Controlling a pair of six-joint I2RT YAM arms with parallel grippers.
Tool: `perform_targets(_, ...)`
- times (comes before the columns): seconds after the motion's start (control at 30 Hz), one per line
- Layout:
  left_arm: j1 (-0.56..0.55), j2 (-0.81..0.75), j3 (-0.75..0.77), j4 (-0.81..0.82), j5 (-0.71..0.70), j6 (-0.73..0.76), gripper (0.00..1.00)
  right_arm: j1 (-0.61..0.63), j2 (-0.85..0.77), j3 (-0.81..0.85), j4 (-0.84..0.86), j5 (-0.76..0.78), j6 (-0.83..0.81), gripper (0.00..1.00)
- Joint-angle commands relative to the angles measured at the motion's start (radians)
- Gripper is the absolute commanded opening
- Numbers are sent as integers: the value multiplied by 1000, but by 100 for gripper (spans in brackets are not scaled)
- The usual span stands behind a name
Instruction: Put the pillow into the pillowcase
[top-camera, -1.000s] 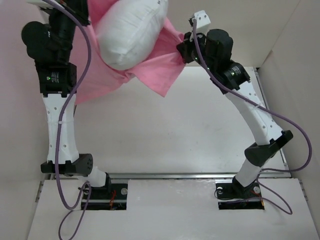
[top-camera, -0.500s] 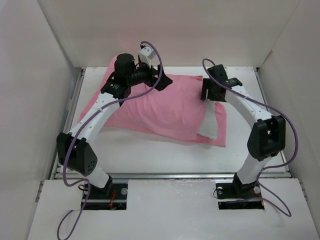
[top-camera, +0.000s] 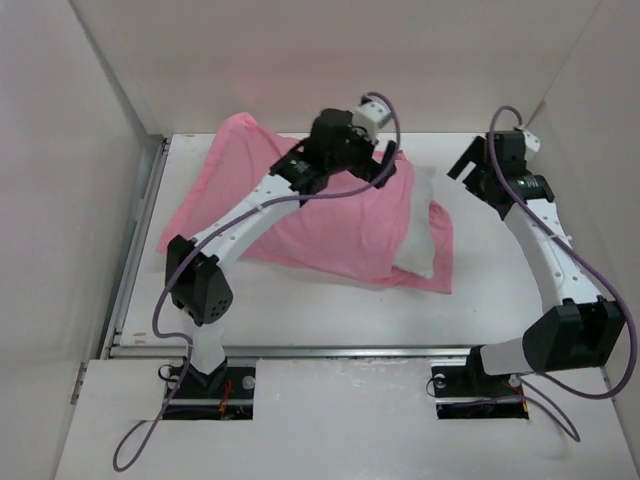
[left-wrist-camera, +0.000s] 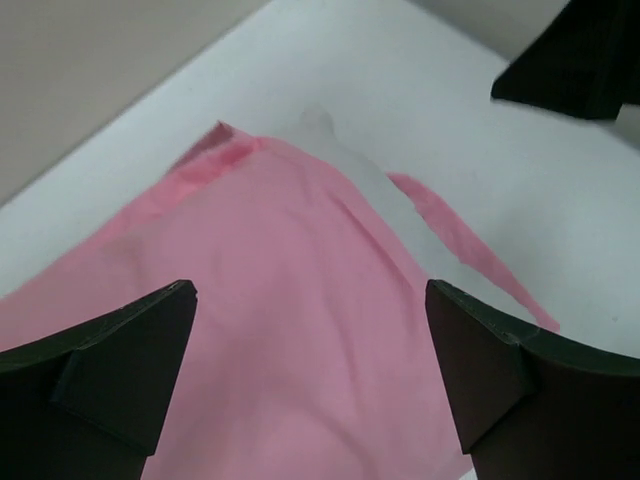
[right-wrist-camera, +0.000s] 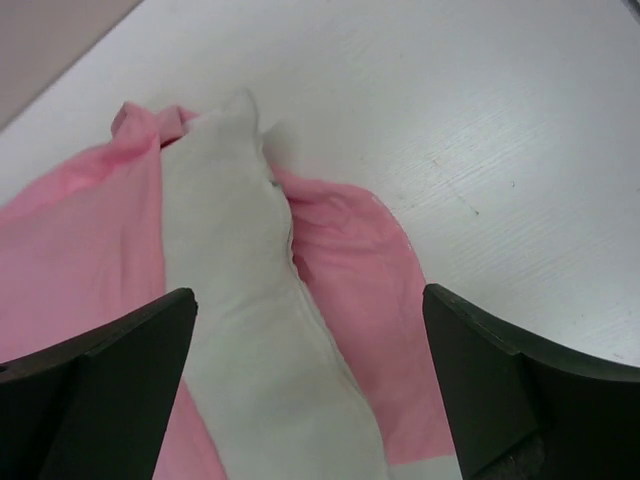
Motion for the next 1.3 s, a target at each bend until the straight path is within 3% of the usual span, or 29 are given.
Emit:
perform_targets(0.0,-134,40,20,-55,-251,32,100,-139,-44,-108,88,-184,106,100)
perform_targets(0.07,-210,84,32,-55,-357,13,100,-202,-66,-167,157,-314,106,100)
perform_targets(0.17,-235,158,107,-121,-396,-48,100,-219,-29,-254,243,-517,39,86)
perform_targets(0.2,-235,179,135,-141,-396,-104,100,-219,-11,-276,266,-621,24,75)
perform_targets(0.27,-235,224,230,-182,-396,-143,100,-219,61,-300,296,-666,2,62)
perform_targets(0.3,-245,274,270,-230,-431,-168,100,-219,87,-311,320,-694,-14,44)
perform_targets(0.33,-263,301,311,-253,-463,-168,100,-219,113,-311,320,-694,-25,36)
perform_targets(0.47,-316,408,498,-357,-668,-221,100,-204,219,-322,424,-893,-77,26)
perform_targets(0.63,-316,353,432,-368,-652,-289,100,-24,281,-282,538,-918,-98,26)
perform_targets(0.8,-297,293,362,-411,-770,-314,100,103,391,-130,596,-961,-65,28)
perform_targets(1.0,-256,243,287,-486,-804,-330,100,22,367,-164,517,-818,20,38)
perform_targets(1.07,-256,224,251,-500,-849,-344,100,-86,318,-240,535,-893,61,48)
perform_targets(1.17,-256,224,240,-529,-897,-355,100,-131,263,-308,544,-909,61,56)
perform_targets(1.27,-256,265,253,-578,-989,-355,100,-131,190,-308,486,-810,11,66)
